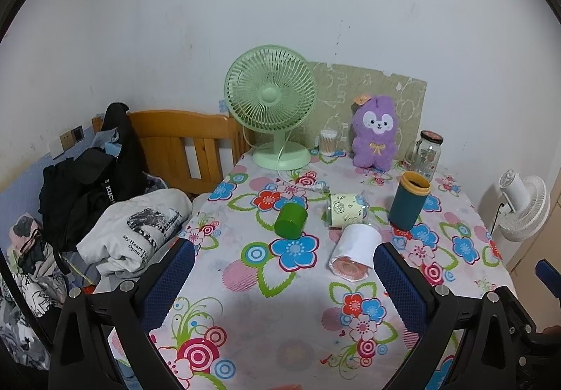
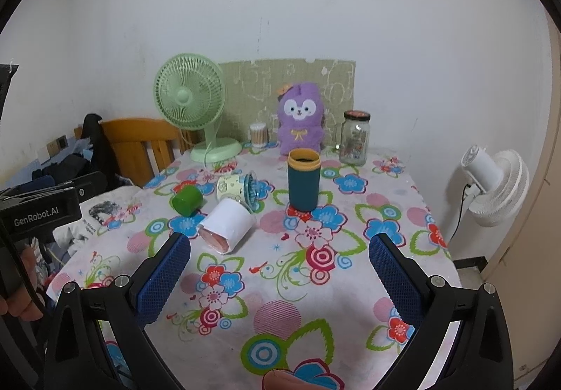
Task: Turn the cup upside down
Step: 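Move the right tool toward the white paper cup lying on its side, then close the right gripper around the white paper cup's body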
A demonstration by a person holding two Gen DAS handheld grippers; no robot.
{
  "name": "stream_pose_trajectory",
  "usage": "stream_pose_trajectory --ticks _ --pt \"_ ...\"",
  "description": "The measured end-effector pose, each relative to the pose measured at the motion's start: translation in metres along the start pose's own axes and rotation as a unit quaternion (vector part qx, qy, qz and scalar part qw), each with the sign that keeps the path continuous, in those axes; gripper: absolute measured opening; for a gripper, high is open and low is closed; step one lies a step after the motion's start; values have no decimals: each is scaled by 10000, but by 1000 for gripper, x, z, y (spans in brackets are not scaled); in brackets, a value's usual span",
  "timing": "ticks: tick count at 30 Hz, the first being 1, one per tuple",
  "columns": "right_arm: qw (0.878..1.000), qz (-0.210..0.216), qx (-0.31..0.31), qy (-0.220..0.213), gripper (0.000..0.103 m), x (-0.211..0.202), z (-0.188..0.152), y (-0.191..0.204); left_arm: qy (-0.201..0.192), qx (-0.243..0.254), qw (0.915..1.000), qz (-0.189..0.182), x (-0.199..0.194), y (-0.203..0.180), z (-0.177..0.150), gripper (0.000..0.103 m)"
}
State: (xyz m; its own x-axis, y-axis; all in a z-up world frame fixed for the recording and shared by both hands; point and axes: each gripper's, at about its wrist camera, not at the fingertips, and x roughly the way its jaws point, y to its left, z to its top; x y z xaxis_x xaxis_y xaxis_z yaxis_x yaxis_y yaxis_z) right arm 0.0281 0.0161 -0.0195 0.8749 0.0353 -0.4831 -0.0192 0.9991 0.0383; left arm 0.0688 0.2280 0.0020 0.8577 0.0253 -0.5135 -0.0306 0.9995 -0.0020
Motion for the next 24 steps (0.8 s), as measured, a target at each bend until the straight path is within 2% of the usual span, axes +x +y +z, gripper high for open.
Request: stream_pose_trajectory --ticks 5,12,24 --pt "9994 143 29 312 103 26 -2 3 337 -4 9994 105 31 7 -4 103" --pt "9958 424 81 802 103 76 7 13 582 61 9981 186 76 13 3 103" --pt "9842 317 319 1711 103 175 6 35 1533 348 9874 -181 175 12 22 103"
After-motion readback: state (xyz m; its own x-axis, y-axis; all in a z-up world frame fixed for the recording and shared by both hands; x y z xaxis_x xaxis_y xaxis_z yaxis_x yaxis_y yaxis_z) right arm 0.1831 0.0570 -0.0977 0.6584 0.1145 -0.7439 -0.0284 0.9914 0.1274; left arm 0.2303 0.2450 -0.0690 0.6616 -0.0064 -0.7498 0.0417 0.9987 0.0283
